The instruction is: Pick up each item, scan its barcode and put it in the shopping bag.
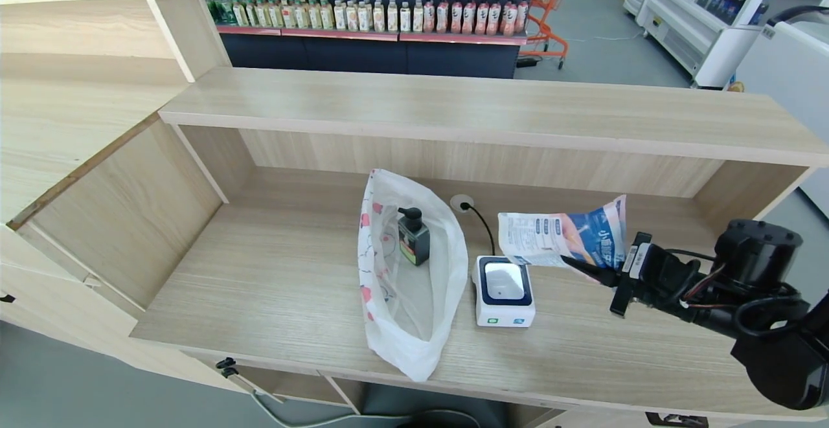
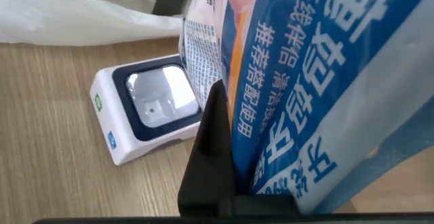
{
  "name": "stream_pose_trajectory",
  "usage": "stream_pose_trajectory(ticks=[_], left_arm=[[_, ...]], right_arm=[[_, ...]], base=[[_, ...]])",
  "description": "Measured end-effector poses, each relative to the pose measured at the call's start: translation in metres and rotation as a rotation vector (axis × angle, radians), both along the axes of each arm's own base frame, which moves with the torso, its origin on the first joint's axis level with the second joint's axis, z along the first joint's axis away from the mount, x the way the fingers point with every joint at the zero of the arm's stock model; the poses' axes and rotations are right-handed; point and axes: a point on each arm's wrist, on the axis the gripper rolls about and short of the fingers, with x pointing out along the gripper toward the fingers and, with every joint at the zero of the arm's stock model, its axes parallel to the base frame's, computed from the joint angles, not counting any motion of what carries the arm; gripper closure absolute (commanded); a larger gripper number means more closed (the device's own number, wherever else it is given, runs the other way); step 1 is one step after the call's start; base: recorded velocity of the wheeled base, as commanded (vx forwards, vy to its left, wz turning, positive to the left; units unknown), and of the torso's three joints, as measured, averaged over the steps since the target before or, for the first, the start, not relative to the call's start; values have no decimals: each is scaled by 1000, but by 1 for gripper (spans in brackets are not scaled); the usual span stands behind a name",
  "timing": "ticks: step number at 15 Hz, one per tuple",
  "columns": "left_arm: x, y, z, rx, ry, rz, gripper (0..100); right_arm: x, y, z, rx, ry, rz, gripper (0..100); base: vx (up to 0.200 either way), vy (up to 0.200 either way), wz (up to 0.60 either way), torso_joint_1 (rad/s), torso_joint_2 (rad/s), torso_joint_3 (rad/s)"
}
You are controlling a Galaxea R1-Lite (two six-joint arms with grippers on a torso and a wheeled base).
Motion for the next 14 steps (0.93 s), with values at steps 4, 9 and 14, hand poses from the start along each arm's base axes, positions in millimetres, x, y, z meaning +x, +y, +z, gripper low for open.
stream_pose_trajectory(ticks=[4, 9, 14], left_arm=[[0, 0, 0, 0, 0, 0, 0], [0, 0, 0, 0, 1, 0, 0], [0, 0, 0, 0, 0, 0, 0]], right_arm=[[5, 2, -10, 0, 9, 35, 100], [12, 2, -21, -56, -33, 52, 100], [15, 1, -31, -69, -21, 68, 100]], base=[[0, 0, 0, 0, 0, 0], [0, 0, 0, 0, 0, 0], [0, 0, 0, 0, 0, 0]])
